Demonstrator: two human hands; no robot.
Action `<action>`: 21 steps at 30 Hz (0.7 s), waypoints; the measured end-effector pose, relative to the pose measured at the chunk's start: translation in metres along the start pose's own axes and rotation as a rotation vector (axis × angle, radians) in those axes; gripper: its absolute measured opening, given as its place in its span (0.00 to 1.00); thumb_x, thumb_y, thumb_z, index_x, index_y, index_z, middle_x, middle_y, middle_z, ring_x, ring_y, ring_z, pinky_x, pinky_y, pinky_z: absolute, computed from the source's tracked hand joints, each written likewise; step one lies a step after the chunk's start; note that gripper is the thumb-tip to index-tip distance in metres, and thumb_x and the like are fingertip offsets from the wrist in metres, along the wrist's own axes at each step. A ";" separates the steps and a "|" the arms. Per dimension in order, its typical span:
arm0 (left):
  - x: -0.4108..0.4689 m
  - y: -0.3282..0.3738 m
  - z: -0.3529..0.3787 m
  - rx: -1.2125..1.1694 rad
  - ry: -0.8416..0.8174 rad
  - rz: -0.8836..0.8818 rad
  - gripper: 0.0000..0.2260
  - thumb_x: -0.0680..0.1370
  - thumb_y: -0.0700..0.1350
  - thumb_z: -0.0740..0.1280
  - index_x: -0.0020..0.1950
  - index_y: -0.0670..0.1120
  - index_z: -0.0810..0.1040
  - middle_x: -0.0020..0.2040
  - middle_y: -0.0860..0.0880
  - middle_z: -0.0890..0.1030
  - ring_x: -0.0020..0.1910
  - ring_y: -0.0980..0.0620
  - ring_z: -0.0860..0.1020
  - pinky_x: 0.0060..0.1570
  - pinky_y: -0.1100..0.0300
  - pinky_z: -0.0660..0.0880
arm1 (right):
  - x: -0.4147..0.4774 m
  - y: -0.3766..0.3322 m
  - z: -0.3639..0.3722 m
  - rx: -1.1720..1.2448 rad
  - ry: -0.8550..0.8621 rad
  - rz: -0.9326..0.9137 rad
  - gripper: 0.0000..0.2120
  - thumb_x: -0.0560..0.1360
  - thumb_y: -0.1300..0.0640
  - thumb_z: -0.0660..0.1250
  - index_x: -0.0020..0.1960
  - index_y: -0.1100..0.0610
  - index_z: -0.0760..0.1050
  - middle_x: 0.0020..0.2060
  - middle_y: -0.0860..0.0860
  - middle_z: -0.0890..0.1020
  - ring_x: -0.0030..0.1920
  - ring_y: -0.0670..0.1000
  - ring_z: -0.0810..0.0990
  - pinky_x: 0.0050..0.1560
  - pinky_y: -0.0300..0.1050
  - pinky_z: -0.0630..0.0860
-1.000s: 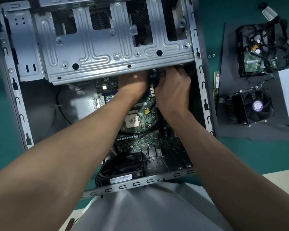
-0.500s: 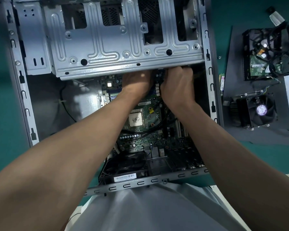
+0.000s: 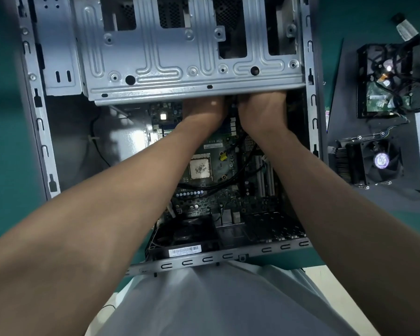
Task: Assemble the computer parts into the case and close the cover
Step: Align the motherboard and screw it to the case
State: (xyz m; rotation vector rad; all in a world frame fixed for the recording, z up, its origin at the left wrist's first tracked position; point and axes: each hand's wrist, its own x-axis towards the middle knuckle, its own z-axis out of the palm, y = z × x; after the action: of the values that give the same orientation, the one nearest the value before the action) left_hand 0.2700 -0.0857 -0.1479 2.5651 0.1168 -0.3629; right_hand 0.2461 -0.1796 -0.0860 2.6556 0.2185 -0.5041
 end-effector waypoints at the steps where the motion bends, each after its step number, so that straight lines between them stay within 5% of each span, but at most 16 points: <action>1: 0.001 0.000 0.001 0.026 0.016 -0.009 0.06 0.79 0.54 0.61 0.54 0.55 0.73 0.57 0.51 0.78 0.56 0.48 0.75 0.47 0.59 0.66 | 0.003 0.000 0.000 -0.017 -0.001 -0.024 0.15 0.81 0.61 0.54 0.64 0.62 0.72 0.63 0.62 0.74 0.63 0.61 0.71 0.60 0.52 0.69; 5: -0.002 0.001 0.002 0.113 -0.018 -0.015 0.11 0.80 0.51 0.62 0.61 0.50 0.75 0.64 0.47 0.77 0.62 0.44 0.74 0.57 0.54 0.70 | 0.008 0.004 0.000 -0.020 -0.026 -0.099 0.13 0.80 0.63 0.57 0.62 0.63 0.72 0.63 0.62 0.73 0.63 0.61 0.71 0.61 0.53 0.69; 13: -0.006 0.002 0.000 0.042 -0.041 -0.015 0.08 0.80 0.50 0.61 0.54 0.51 0.77 0.58 0.48 0.80 0.58 0.46 0.76 0.50 0.58 0.67 | 0.005 0.003 -0.004 -0.010 -0.033 -0.103 0.15 0.80 0.64 0.55 0.64 0.65 0.72 0.64 0.62 0.72 0.65 0.63 0.70 0.63 0.55 0.68; 17: -0.008 0.000 0.000 0.000 -0.118 -0.011 0.10 0.80 0.49 0.61 0.57 0.50 0.77 0.59 0.46 0.79 0.60 0.45 0.76 0.59 0.55 0.70 | 0.010 0.004 -0.001 -0.069 -0.053 -0.084 0.15 0.80 0.64 0.58 0.65 0.62 0.71 0.64 0.61 0.73 0.65 0.61 0.70 0.65 0.53 0.66; 19: -0.011 0.001 -0.003 -0.015 -0.132 0.006 0.10 0.80 0.49 0.60 0.56 0.49 0.78 0.57 0.45 0.80 0.58 0.44 0.77 0.55 0.57 0.70 | 0.010 0.003 -0.001 -0.035 -0.072 -0.077 0.14 0.80 0.65 0.58 0.65 0.63 0.71 0.64 0.61 0.73 0.65 0.62 0.70 0.63 0.54 0.68; 21: -0.016 0.002 -0.008 -0.001 -0.101 0.053 0.07 0.79 0.48 0.61 0.51 0.49 0.78 0.45 0.46 0.79 0.48 0.46 0.78 0.45 0.61 0.67 | 0.011 0.004 -0.005 0.021 -0.091 -0.089 0.14 0.80 0.65 0.57 0.64 0.64 0.72 0.63 0.62 0.74 0.64 0.63 0.71 0.61 0.56 0.69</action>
State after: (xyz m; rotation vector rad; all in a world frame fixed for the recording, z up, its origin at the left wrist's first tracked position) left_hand 0.2564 -0.0834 -0.1360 2.5380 0.0120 -0.4709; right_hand 0.2587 -0.1802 -0.0848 2.6444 0.3061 -0.6573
